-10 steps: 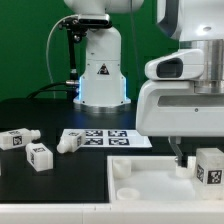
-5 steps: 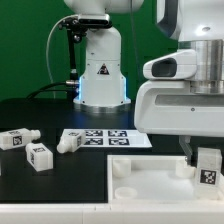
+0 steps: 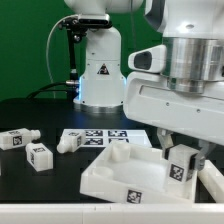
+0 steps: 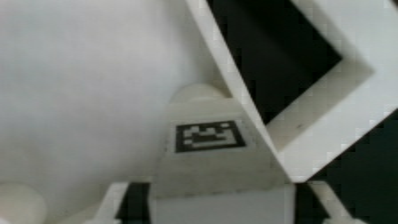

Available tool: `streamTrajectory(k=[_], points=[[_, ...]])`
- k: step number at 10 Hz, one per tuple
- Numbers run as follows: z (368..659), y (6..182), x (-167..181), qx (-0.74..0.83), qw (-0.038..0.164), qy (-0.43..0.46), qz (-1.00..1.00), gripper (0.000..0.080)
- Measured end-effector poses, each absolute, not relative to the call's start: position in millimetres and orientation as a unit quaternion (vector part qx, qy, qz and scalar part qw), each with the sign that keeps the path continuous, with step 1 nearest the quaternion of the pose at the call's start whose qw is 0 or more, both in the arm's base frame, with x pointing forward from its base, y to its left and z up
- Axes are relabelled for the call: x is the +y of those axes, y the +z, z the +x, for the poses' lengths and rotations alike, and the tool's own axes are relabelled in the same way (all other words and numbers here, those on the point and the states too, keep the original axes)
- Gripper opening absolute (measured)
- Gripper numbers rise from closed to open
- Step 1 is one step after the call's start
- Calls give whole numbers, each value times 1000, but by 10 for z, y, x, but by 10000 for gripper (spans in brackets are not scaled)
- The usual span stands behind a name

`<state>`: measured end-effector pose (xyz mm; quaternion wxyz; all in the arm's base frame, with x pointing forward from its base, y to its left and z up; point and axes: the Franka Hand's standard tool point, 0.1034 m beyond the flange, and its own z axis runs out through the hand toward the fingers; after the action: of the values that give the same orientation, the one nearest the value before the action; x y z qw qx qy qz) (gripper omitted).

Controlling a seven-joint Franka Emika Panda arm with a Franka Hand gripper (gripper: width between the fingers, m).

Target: Assemble square table

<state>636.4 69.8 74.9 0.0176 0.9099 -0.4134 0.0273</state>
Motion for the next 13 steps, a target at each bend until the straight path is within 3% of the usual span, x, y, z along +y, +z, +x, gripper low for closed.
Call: streamTrajectory(k=[8, 10, 13], points=[[6336, 753, 955, -326, 34, 39, 944, 291], [6336, 752, 954, -327, 34, 38, 944, 576], [6360, 793, 945, -322, 32, 40, 945, 645]])
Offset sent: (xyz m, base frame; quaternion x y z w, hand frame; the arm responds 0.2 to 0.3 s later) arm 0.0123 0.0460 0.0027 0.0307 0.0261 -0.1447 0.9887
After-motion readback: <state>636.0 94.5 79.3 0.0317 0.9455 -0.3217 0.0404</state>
